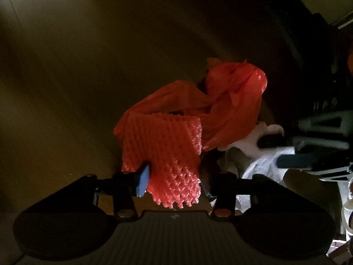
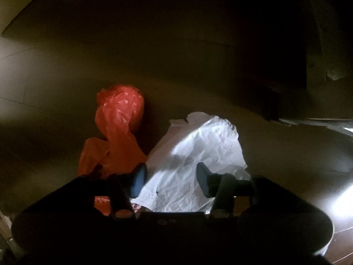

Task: Collect trash
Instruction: 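Grasp the red foam mesh sleeve with the left tool while the right tool grasps the white tissue, then carry the mesh sleeve and tissue over the wastebasket and release both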

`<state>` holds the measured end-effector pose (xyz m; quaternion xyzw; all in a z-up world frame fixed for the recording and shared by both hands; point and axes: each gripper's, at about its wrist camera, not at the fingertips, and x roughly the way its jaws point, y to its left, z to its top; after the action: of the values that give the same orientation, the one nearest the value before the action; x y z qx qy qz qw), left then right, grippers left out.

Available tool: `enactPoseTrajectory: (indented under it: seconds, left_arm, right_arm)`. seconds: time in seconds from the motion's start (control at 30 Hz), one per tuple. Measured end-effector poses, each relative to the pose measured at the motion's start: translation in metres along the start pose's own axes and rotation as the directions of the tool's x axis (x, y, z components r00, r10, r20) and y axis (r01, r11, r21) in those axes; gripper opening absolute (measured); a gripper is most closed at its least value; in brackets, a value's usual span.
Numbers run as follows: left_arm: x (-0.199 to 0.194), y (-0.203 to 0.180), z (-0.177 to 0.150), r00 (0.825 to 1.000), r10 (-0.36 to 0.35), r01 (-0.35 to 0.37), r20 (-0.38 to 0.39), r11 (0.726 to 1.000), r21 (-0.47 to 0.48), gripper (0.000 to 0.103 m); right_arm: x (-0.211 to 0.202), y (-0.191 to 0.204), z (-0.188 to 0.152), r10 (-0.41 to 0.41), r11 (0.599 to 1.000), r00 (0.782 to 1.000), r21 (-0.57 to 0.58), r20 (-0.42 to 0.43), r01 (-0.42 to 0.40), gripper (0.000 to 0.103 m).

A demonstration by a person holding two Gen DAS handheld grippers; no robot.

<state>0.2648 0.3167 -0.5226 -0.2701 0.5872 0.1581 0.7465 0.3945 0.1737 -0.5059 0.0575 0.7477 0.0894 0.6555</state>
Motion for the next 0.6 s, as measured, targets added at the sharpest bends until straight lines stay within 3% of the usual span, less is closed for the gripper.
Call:
enactPoseTrajectory:
  seconds: [0.03,0.27,0.33,0.6]
  left_arm:
    - [0.000,0.001,-0.001,1.000,-0.004,0.004,0.001,1.000,-0.001,0.042]
    - [-0.011,0.015,0.000,1.000,-0.026,0.026,0.004,0.998,-0.054,0.026]
    - [-0.017,0.017,0.000,1.000,-0.030,0.031,0.007,0.997,-0.065,0.008]
    - [-0.056,0.029,0.005,1.000,-0.025,0.026,0.018,0.997,-0.073,0.008]
  right_arm:
    - [0.001,-0.001,0.000,0.005,1.000,1.000,0.005,-0.012,-0.005,0.001]
    - [-0.015,0.001,-0.015,0.020,0.997,0.999,-0.080,0.027,-0.018,0.000]
    - [-0.025,0.000,-0.023,0.022,0.993,0.999,-0.116,0.046,-0.017,0.000]
    - [-0.076,-0.009,-0.057,0.060,0.965,0.993,-0.260,0.099,-0.033,0.000]
